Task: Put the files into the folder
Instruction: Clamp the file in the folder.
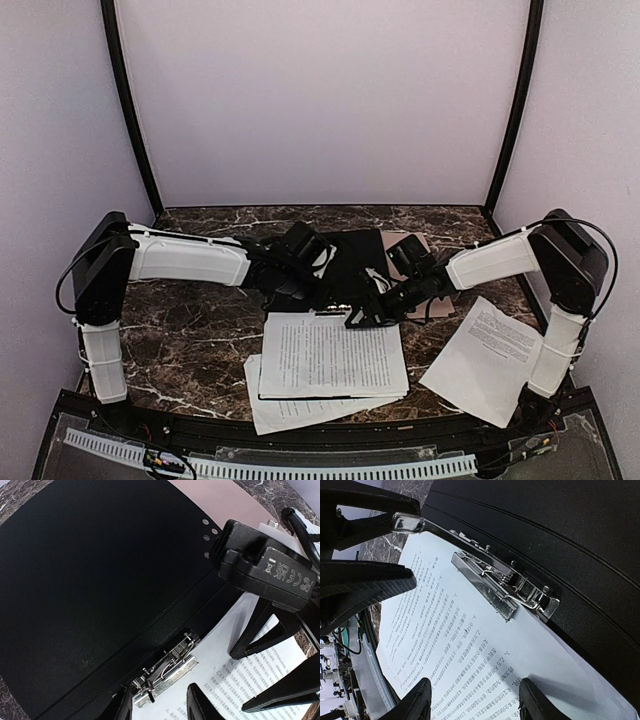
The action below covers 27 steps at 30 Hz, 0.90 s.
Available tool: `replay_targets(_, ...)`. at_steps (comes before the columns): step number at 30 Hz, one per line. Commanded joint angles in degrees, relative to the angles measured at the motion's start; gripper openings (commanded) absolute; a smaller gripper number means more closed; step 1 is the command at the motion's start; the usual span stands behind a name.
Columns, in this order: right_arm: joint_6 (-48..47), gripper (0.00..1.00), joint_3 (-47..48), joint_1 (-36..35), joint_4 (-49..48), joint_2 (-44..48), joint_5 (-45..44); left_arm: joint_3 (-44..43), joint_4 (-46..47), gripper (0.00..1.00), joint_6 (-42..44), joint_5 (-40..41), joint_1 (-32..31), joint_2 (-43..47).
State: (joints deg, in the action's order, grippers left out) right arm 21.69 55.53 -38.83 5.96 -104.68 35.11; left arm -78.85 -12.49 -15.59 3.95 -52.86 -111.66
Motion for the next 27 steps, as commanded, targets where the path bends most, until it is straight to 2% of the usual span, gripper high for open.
replay_targets(1, -0.42, 0.58, -1.12, 0.69, 0.98, -1.82, -2.76, -1.55, -0.82, 0.37, 0.72, 0.19, 0.41, -0.27)
replay_targets(13, -0.51, 0.57, -1.08, 0.64, 1.25, -1.84, -2.59, -2.19, -0.23, 0.31, 0.85, -0.19, 1.07, -0.31)
replay_targets(27, -0.59, 0.57, -0.95, 0.62, 1.32, -1.84, -2.59, -1.97, -0.51, 0.14, 0.44, -0.14, 1.4, -0.21)
